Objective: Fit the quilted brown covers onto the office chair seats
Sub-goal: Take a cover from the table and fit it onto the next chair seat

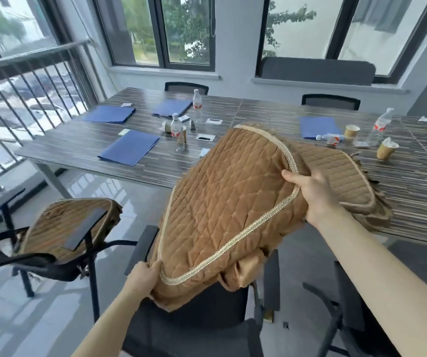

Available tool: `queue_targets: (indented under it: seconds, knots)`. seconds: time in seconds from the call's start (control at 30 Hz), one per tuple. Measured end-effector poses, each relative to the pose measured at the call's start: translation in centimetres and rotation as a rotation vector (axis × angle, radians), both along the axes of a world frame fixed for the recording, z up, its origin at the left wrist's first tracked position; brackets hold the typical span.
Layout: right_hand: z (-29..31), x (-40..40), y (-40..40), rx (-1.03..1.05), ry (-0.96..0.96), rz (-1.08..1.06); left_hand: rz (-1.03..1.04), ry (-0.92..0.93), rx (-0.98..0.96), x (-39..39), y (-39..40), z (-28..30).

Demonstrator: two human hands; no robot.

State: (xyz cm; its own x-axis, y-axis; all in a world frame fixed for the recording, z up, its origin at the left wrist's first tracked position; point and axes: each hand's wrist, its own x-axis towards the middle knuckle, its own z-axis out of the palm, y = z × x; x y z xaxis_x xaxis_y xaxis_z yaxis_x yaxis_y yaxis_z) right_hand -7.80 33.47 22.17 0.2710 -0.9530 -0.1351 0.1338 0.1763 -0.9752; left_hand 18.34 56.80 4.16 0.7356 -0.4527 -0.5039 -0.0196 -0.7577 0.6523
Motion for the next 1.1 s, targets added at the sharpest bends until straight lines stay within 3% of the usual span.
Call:
queue_targets:
  seconds: [0.13,0.23,0.37,0.53,0.67,0.77,0.87,1.1]
  knots:
    - [0.3,7.2,1.2,0.003,-0.028,0.108,-0.142,0.022,0.114,4.7,0.5,-0.2]
    - [-0.1,9.9,2.1,-0.055,0.019,0.170,-0.249,-0.056,0.061,7.3,-1.5,2.3]
    - [-0.1,11.4,3.2,-0.217,0.201,0.244,-0.363,-0.111,-0.193,8.6,-5.3,6.9]
    - [0.6,11.7,3.7,-0.536,0.569,0.363,-0.639,-0.245,-0.539,6.8,-8.5,12.8]
    - [1.6,10.7,3.5,-0.702,0.702,0.481,-0.760,-0.715,-0.711,5.7,-9.5,14.5]
    - [2.3,9.7,3.1,-0.803,0.716,0.414,-0.793,-0.963,-0.706,5.4,-10.1,15.2]
    - [3.2,8.7,2.7,-0.895,0.693,0.368,-0.804,-0.945,-0.692,4.8,-10.4,16.2]
    - [4.6,8.1,2.4,-0.911,0.637,0.581,-0.874,-0.671,-0.444,4.9,-11.1,18.2]
